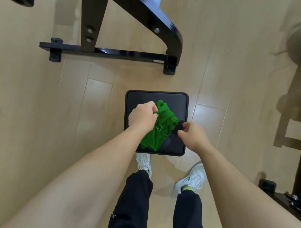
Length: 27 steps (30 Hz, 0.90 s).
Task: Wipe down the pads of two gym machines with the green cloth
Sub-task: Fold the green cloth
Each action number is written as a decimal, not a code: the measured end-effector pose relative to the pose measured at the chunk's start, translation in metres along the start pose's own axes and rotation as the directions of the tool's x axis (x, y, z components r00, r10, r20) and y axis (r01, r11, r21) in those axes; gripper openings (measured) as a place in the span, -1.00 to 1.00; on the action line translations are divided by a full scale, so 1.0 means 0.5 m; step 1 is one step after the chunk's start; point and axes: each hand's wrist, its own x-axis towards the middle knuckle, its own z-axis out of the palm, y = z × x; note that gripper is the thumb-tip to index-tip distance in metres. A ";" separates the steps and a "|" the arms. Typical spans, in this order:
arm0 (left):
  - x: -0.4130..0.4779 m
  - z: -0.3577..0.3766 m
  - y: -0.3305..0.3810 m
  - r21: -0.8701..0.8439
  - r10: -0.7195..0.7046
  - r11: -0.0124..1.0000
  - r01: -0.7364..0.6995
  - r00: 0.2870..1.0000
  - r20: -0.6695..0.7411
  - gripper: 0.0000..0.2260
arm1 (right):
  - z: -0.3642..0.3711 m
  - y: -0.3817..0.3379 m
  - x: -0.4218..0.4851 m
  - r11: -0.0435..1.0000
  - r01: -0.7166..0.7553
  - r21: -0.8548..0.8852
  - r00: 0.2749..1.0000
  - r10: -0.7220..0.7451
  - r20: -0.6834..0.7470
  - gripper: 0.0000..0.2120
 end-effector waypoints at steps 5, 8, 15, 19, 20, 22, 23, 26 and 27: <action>-0.063 -0.085 0.013 -0.137 0.124 0.985 -0.108 0.985 0.118 -0.93 | -0.050 -0.061 -0.075 0.998 0.067 0.016 0.997 -0.066 -0.046 -0.47; -0.111 -0.158 0.021 -0.216 0.233 0.958 -0.191 0.953 0.193 -0.95 | -0.091 -0.129 -0.139 0.982 0.183 -0.051 0.981 -0.185 -0.055 -0.36; -0.247 -0.362 0.045 -0.322 0.452 0.871 -0.371 0.862 0.230 -0.82 | -0.152 -0.288 -0.309 0.919 0.321 -0.229 0.946 -0.301 0.118 -0.49; -0.328 -0.472 0.035 -0.306 0.533 0.833 -0.461 0.817 0.221 -0.81 | -0.158 -0.342 -0.421 0.903 0.335 -0.270 0.942 -0.324 0.085 -0.67; -0.346 -0.494 0.027 -0.285 0.541 0.831 -0.478 0.813 0.216 -0.79 | -0.159 -0.354 -0.449 0.903 0.346 -0.255 0.937 -0.345 0.048 -0.73; -0.380 -0.531 0.005 -0.242 0.534 0.839 -0.487 0.821 0.200 -0.73 | -0.160 -0.373 -0.496 0.901 0.356 -0.248 0.928 -0.372 -0.019 -0.83; -0.397 -0.545 -0.007 -0.225 0.527 0.844 -0.486 0.830 0.183 -0.70 | -0.159 -0.380 -0.519 0.897 0.356 -0.261 0.926 -0.376 -0.027 -0.85; -0.452 -0.580 -0.040 -0.197 0.521 0.843 -0.500 0.850 0.075 -0.72 | -0.150 -0.405 -0.583 0.858 0.372 -0.354 0.912 -0.408 -0.030 -0.83; -0.473 -0.591 -0.050 -0.184 0.525 0.839 -0.511 0.850 0.035 -0.77 | -0.146 -0.415 -0.604 0.833 0.376 -0.405 0.903 -0.427 -0.040 -0.83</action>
